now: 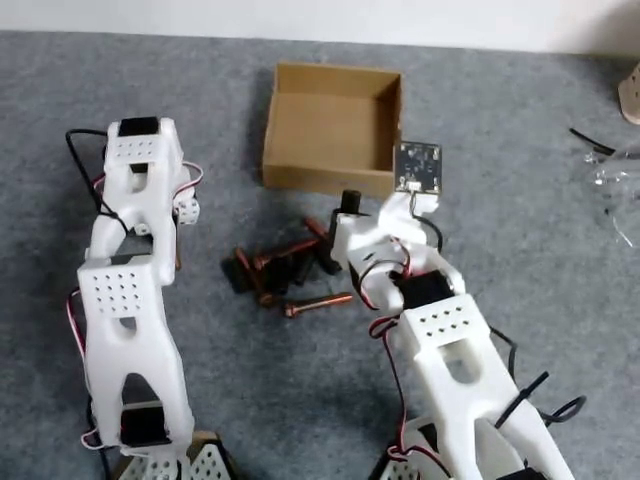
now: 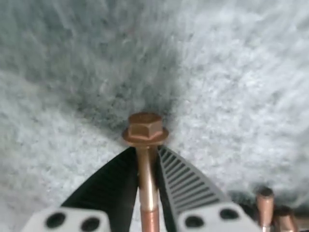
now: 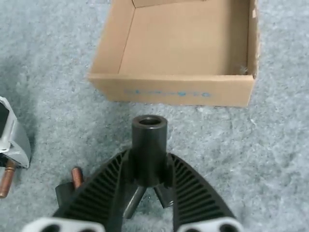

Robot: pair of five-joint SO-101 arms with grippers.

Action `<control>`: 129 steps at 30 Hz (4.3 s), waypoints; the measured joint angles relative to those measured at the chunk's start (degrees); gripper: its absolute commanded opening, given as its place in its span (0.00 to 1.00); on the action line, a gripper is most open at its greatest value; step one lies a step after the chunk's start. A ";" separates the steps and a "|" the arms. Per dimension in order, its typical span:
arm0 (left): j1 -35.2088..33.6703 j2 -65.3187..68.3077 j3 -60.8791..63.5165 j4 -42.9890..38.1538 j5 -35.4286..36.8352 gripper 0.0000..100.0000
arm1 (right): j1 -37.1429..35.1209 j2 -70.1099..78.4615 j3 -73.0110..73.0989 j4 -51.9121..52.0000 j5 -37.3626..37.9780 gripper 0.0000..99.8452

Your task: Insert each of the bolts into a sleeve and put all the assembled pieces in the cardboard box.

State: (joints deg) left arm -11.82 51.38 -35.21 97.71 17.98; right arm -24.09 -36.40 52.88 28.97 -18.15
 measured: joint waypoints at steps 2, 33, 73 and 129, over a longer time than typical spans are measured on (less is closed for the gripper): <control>0.09 0.00 0.00 0.44 -0.09 0.00 | 0.00 0.00 0.00 0.00 0.00 0.00; -1.49 1.23 -8.88 -1.76 -9.93 0.00 | 0.00 0.00 0.00 0.00 0.00 0.00; 0.26 -10.73 17.85 -1.49 -14.59 0.01 | 0.00 0.00 0.00 0.00 0.00 0.00; 0.18 -9.32 -5.36 2.64 -22.15 0.21 | 0.00 0.00 0.00 0.00 0.00 0.00</control>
State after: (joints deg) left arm -11.65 42.07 -40.57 100.35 -4.18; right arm -24.09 -36.40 52.88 28.97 -18.15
